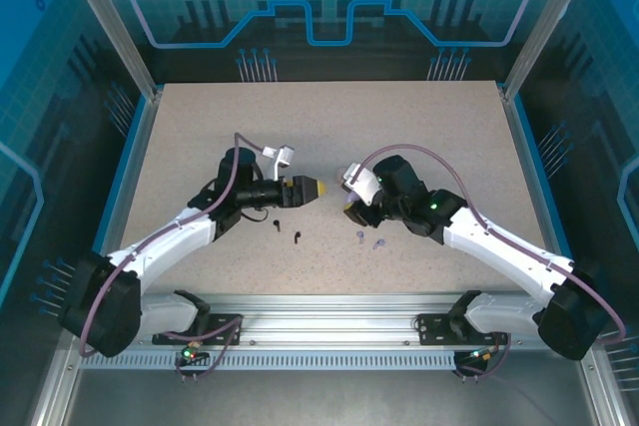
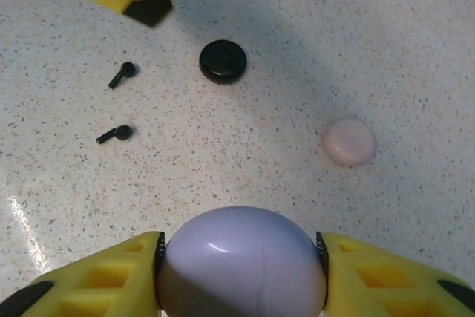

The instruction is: Insert the wireless bluetooth earbuds into the charging case

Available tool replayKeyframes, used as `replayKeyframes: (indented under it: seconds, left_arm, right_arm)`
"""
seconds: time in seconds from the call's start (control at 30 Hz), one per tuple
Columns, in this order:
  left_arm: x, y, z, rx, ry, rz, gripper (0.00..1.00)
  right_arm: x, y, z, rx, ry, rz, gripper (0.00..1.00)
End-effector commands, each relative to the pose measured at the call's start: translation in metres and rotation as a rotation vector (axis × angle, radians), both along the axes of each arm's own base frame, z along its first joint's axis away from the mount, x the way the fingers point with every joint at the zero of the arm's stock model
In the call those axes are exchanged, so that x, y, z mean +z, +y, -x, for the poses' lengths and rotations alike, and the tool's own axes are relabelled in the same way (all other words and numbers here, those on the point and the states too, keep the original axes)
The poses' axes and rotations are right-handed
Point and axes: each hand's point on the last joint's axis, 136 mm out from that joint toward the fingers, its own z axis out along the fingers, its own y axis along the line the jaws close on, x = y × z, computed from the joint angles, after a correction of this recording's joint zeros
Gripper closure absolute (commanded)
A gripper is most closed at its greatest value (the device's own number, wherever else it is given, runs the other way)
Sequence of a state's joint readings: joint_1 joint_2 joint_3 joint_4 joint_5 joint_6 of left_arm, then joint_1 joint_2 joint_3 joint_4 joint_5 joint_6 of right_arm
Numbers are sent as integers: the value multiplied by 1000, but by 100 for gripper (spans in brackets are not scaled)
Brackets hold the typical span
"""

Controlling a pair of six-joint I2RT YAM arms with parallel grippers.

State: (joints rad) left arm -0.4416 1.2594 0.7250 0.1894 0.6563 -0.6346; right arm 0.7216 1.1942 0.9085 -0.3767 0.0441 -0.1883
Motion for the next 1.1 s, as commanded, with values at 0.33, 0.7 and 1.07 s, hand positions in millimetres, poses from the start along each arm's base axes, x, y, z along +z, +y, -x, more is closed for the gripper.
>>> replayKeyframes:
  seconds: [0.33,0.7,1.07]
  left_arm:
    - [8,-40,8,-156,9,5,26]
    - [0,-50,5,-176,20,13,27]
    - [-5,-65,15,-260,52,33,28]
  right_arm:
    - [7,14,9,83,-75,10,54]
    - [20,14,10,87,-91,-49,54]
    - [17,17,12,102,-79,-69,54]
